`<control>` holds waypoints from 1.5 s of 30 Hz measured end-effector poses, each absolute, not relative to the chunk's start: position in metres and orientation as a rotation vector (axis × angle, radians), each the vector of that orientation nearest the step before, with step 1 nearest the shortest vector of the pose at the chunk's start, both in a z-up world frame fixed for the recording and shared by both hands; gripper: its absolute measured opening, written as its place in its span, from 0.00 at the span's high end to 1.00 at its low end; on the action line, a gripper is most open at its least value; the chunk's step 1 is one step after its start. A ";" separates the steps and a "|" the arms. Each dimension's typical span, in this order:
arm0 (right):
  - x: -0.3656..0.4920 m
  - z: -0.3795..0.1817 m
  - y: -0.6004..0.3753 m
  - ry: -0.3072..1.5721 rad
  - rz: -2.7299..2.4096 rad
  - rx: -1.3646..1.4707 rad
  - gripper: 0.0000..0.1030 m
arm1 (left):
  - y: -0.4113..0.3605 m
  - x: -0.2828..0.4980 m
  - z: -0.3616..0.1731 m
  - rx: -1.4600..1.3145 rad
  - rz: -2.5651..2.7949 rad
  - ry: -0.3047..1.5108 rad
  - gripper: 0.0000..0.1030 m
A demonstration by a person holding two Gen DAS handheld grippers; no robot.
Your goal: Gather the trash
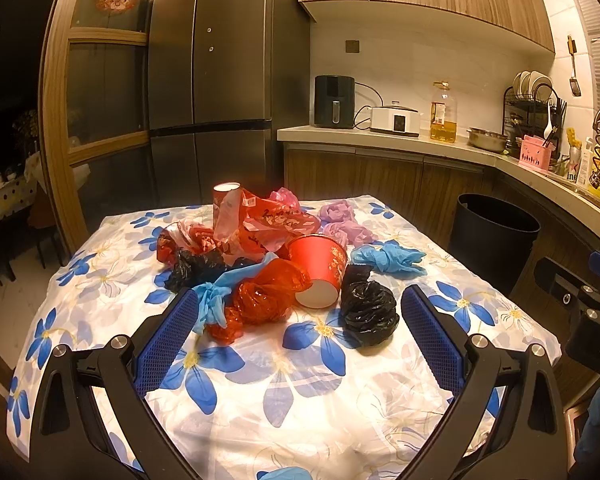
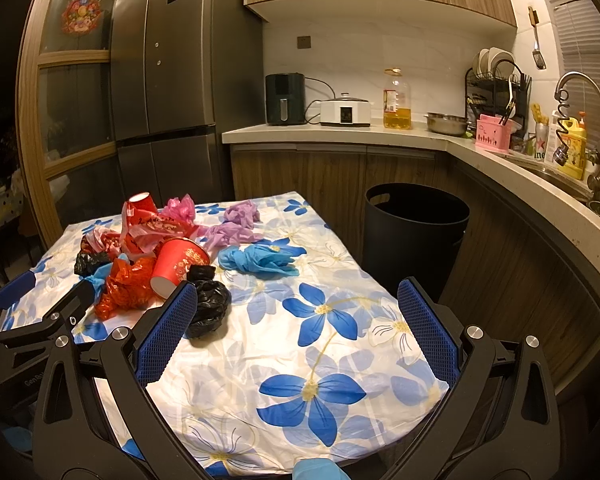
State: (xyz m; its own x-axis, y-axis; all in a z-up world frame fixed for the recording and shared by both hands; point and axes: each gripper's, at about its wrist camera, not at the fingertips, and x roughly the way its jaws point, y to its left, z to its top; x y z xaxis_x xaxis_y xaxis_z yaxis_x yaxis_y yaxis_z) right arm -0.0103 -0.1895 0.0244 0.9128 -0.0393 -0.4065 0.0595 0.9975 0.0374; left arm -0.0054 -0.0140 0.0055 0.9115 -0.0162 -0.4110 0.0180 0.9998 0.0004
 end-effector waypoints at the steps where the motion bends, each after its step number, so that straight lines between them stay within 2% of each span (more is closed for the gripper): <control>1: -0.010 0.024 -0.190 0.418 -0.051 0.049 0.04 | -0.014 -0.005 0.006 0.003 -0.018 0.423 0.05; 45: -0.011 0.027 -0.188 0.413 -0.050 0.055 0.04 | -0.018 -0.007 0.006 -0.003 -0.036 0.422 0.05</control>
